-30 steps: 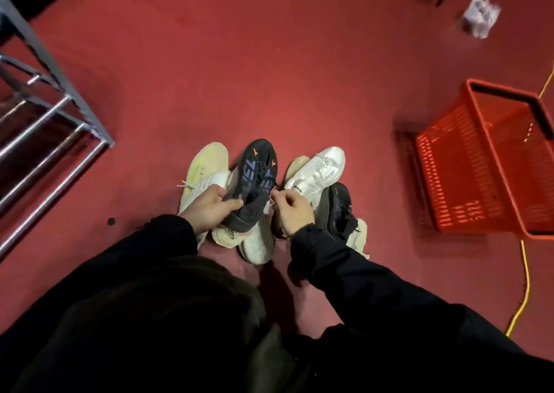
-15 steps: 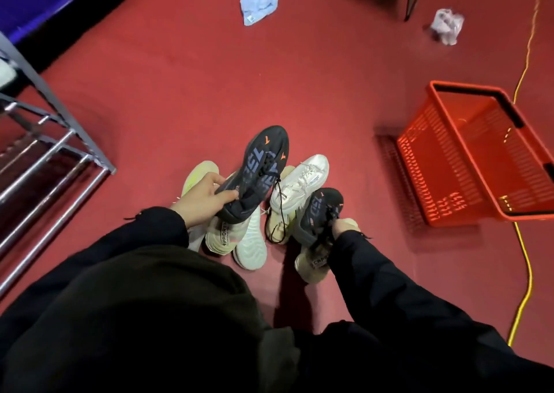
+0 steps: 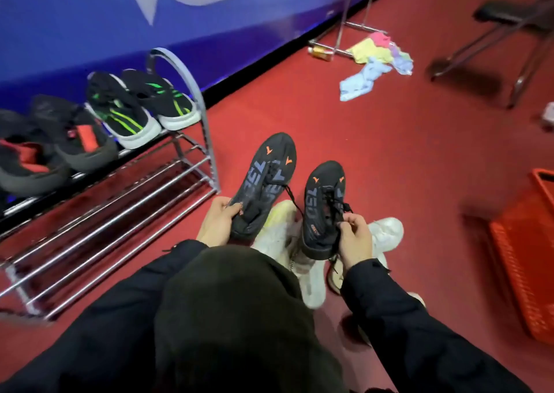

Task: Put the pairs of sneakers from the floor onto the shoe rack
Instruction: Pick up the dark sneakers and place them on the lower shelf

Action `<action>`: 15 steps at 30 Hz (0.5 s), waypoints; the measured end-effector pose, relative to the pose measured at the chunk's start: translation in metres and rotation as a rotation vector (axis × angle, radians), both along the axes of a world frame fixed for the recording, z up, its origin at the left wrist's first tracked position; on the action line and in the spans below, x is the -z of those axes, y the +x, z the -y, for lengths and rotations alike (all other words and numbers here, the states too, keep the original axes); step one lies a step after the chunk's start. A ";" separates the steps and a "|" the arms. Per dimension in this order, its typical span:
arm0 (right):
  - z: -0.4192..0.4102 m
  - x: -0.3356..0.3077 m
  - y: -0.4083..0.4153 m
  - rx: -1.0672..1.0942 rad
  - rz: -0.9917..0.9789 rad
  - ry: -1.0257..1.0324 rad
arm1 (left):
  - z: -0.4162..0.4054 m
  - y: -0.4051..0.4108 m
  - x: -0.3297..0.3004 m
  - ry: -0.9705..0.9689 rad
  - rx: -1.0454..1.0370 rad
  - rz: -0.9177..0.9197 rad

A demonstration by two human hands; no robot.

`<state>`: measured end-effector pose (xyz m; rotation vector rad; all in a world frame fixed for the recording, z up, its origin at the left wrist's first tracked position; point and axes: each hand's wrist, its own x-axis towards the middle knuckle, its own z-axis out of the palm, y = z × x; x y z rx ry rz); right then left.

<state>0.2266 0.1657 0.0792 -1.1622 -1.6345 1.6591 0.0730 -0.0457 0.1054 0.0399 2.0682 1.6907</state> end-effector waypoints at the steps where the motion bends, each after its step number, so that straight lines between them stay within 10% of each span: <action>1: 0.011 -0.004 -0.012 -0.063 0.009 0.016 | 0.020 0.001 -0.006 -0.032 -0.079 -0.024; 15: 0.257 -0.005 -0.211 -0.939 0.011 0.040 | 0.282 0.053 -0.057 -0.524 -0.692 -0.063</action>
